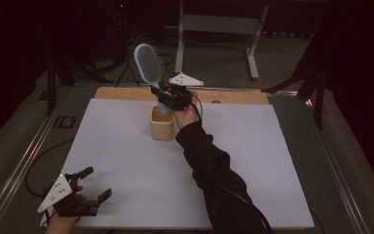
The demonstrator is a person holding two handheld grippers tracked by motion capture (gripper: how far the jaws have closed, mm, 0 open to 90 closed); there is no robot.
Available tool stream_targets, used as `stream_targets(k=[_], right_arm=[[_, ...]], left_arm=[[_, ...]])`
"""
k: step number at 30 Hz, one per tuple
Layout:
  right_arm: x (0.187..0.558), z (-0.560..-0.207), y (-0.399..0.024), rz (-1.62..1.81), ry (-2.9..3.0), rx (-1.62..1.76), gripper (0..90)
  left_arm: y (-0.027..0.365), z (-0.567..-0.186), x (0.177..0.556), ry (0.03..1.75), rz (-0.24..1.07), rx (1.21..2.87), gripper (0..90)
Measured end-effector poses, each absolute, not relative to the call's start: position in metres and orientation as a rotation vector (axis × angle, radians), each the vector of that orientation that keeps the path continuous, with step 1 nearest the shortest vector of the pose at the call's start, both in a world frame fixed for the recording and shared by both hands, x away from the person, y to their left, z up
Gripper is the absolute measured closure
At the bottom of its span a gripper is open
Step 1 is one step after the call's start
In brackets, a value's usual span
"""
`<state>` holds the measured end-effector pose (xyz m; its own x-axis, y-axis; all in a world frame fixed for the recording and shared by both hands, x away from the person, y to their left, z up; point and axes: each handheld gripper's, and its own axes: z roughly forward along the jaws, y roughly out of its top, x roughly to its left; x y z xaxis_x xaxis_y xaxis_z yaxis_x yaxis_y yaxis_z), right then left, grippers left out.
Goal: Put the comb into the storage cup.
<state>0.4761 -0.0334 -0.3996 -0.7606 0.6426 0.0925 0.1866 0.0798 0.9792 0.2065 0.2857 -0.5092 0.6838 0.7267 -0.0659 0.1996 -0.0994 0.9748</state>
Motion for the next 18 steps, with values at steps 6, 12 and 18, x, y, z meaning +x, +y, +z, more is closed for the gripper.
stream_targets(k=[6,12,18], right_arm=[[0.479,-0.406,-0.036,1.745,2.005,0.852,70.3],[0.48,-0.414,-0.035,1.737,2.024,0.847,70.3],[0.479,-0.423,-0.035,1.728,2.036,0.85,70.3]], left_arm=[[0.286,-0.509,0.207,0.766,0.521,1.644,0.0],[0.286,-0.509,0.207,0.766,0.521,1.644,0.0],[0.286,-0.509,0.207,0.765,0.522,1.644,0.0]])
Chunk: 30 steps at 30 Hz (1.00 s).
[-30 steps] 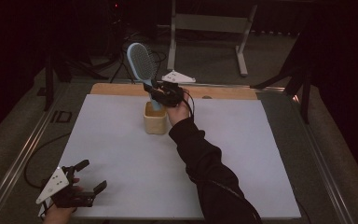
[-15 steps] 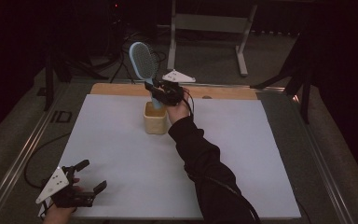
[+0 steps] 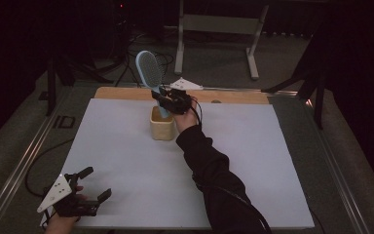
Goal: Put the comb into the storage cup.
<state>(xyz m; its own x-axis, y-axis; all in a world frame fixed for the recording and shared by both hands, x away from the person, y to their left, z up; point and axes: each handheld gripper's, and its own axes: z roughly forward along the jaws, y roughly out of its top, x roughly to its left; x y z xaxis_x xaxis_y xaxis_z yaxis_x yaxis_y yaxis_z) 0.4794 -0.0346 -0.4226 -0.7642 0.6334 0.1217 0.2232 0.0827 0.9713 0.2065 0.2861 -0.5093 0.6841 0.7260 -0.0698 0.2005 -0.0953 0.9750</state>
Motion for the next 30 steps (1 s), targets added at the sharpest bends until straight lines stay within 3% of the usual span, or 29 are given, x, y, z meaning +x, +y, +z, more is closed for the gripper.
stream_targets(k=[30], right_arm=[[0.469,-0.451,-0.036,1.648,2.088,0.82,70.0]], left_arm=[[0.285,-0.51,0.207,0.765,0.519,1.65,0.0]])
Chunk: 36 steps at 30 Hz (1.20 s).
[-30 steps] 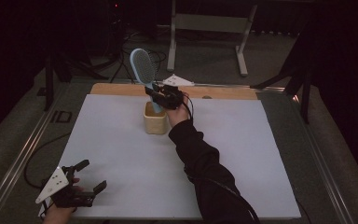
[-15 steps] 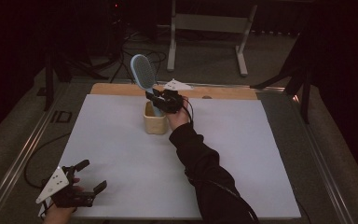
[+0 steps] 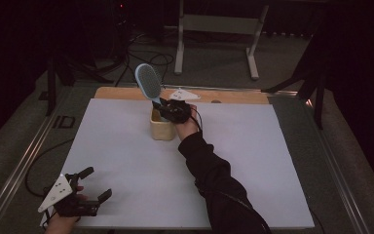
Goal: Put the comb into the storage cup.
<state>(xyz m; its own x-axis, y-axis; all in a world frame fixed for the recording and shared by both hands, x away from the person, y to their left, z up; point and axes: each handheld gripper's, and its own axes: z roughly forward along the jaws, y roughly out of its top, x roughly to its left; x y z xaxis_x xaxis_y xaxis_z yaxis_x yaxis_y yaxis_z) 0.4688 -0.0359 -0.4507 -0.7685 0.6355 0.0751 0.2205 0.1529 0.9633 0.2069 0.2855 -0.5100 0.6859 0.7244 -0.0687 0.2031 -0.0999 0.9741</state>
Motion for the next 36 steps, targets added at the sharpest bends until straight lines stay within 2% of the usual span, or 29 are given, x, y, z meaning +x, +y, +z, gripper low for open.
stream_targets(k=[9,11,14,16,19,36], right_arm=[[0.465,-0.452,-0.037,1.584,2.105,0.807,69.6],[0.464,-0.453,-0.037,1.593,2.106,0.792,67.0],[0.461,-0.455,-0.036,1.592,2.13,0.785,40.8],[0.458,-0.457,-0.035,1.574,2.118,0.783,19.6],[0.454,-0.457,-0.035,1.562,2.118,0.751,8.3],[0.455,-0.451,-0.041,1.635,2.193,0.748,7.5]], left_arm=[[0.285,-0.511,0.208,0.767,0.512,1.654,0.0],[0.285,-0.511,0.207,0.766,0.512,1.652,0.0],[0.285,-0.511,0.208,0.767,0.511,1.651,0.0],[0.285,-0.511,0.207,0.767,0.513,1.654,0.0],[0.285,-0.511,0.207,0.769,0.514,1.652,0.0],[0.285,-0.511,0.208,0.769,0.514,1.654,0.0]])
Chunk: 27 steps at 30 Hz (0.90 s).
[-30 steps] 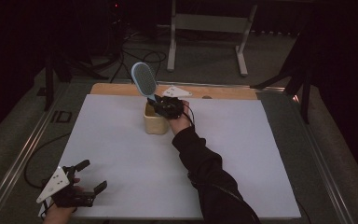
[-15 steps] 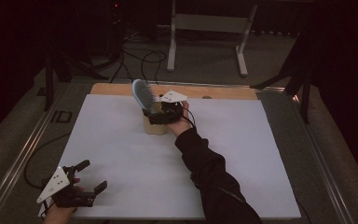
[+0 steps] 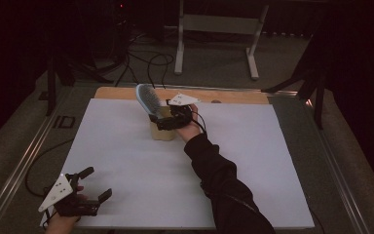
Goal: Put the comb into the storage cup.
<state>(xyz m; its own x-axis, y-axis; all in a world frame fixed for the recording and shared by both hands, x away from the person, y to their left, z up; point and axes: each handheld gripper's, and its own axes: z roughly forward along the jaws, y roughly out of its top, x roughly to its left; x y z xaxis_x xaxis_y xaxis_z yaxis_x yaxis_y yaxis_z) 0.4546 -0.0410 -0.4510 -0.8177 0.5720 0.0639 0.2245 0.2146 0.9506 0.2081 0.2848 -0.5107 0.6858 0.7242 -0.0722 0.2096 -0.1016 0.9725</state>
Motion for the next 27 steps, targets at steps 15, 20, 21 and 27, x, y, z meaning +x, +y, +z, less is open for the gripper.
stream_targets(k=[15,20,21,27], right_arm=[[0.455,-0.442,-0.048,1.632,2.209,0.747,7.5],[0.453,-0.443,-0.05,1.624,2.226,0.754,7.5],[0.453,-0.443,-0.051,1.629,2.229,0.752,7.5],[0.449,-0.44,-0.055,1.633,2.222,0.755,7.5]], left_arm=[[0.286,-0.511,0.207,0.777,0.521,1.654,0.0],[0.285,-0.511,0.209,0.775,0.519,1.655,0.0],[0.284,-0.512,0.209,0.772,0.517,1.657,0.0],[0.284,-0.512,0.21,0.773,0.515,1.658,0.0]])
